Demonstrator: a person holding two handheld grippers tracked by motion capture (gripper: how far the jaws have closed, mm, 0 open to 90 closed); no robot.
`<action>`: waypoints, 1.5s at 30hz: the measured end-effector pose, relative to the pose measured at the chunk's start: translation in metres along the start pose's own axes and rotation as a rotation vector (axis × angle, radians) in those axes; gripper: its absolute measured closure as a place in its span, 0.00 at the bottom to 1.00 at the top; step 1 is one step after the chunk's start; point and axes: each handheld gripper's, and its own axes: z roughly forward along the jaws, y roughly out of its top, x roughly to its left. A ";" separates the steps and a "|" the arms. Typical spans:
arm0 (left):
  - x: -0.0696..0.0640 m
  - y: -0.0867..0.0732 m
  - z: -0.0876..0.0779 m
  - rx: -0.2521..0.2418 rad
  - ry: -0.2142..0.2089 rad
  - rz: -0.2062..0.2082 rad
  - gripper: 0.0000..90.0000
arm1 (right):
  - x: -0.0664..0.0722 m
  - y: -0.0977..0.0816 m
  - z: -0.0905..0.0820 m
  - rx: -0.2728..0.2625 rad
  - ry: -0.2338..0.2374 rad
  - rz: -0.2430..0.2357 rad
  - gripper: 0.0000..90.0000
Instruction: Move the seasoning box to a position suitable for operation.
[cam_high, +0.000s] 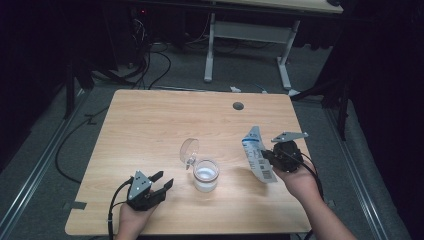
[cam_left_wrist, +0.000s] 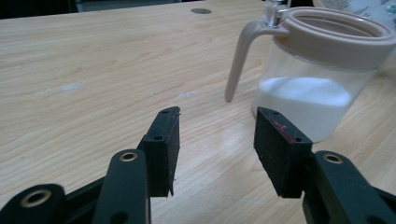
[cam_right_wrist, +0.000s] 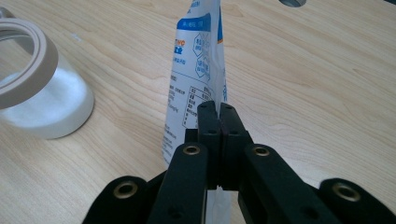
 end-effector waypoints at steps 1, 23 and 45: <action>0.002 0.000 -0.001 0.003 0.004 0.000 0.56 | 0.000 -0.002 0.000 -0.008 0.000 0.001 1.00; 0.018 -0.004 -0.009 0.007 0.046 -0.042 0.55 | 0.013 -0.034 0.005 -0.226 0.031 0.034 1.00; 0.016 -0.007 -0.009 0.014 0.066 -0.040 0.55 | 0.012 -0.051 0.021 -0.425 0.032 0.069 1.00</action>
